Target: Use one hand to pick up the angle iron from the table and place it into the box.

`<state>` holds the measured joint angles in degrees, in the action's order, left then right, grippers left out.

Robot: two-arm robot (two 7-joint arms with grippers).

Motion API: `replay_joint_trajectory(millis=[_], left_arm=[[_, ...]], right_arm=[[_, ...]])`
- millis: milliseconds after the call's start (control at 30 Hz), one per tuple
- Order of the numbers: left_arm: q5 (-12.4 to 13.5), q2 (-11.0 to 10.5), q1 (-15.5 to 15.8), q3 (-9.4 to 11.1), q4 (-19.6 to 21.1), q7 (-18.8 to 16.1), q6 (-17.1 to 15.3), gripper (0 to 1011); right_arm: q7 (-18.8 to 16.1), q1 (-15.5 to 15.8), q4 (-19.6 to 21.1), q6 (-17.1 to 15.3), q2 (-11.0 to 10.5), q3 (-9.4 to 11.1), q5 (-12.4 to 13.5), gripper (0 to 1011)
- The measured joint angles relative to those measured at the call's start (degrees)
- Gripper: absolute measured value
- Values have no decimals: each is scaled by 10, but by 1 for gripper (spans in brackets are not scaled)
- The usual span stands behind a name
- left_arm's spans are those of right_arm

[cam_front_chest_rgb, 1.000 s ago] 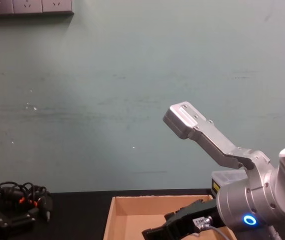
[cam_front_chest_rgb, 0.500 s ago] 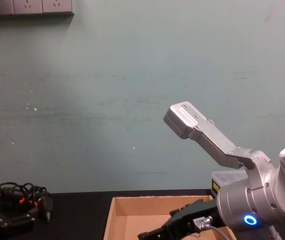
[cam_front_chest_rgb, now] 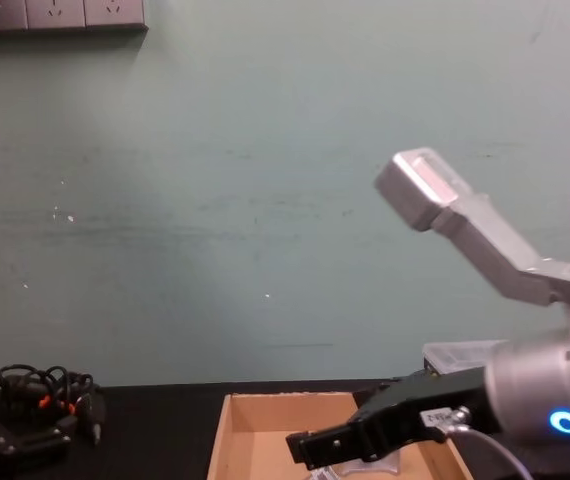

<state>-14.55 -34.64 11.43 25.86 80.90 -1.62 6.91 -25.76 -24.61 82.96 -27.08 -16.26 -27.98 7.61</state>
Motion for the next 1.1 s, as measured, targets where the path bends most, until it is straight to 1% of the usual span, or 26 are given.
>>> replay_joint_trajectory(millis=[67,100,133,167,200,233,333,367,433,467,533,600,633,733,833,900,1100], left_arm=[[0,0,0,0,0,0,0,1011],[0,0,0,0,0,0,0,1011],[0,0,0,0,0,0,0,1011],[0,0,0,0,0,0,0,1011],[0,0,0,0,0,0,0,1011],[0,0,0,0,0,0,0,1011],[0,0,0,0,0,0,0,1011],[0,0,0,0,0,0,0,1011],[0,0,0,0,0,0,0,1011],[0,0,0,0,0,0,0,1011],[0,0,0,0,0,0,0,1011],[0,0,0,0,0,0,0,1011],[0,0,0,0,0,0,0,1011],[0,0,0,0,0,0,0,1011],[0,0,0,0,0,0,0,1011],[0,0,0,0,0,0,0,1011],[0,0,0,0,0,0,0,1011]], right_arm=[[-1,14,23,-4,-9,2,4,1003],[-3,27,45,-8,-18,3,8,1003],[-3,34,56,-10,-22,4,10,1002],[-4,50,81,-13,-33,5,15,1003],[-5,58,94,-14,-39,6,17,1003],[-6,74,118,-16,-51,7,21,1003],[-8,94,149,-15,-68,8,25,1003],[-8,106,165,-12,-79,8,26,1003],[-9,117,180,-10,-89,10,28,1003],[-9,129,194,-9,-100,12,31,1003],[-11,142,210,-9,-113,15,37,1003],[-13,147,215,-10,-117,16,39,1003],[-14,154,222,-10,-125,16,43,1003],[-16,168,231,-8,-136,17,49,1003],[-17,175,231,-8,-142,15,56,1003],[-18,175,229,-10,-145,12,59,1002],[-31,163,217,-29,-154,-11,61,1003]])
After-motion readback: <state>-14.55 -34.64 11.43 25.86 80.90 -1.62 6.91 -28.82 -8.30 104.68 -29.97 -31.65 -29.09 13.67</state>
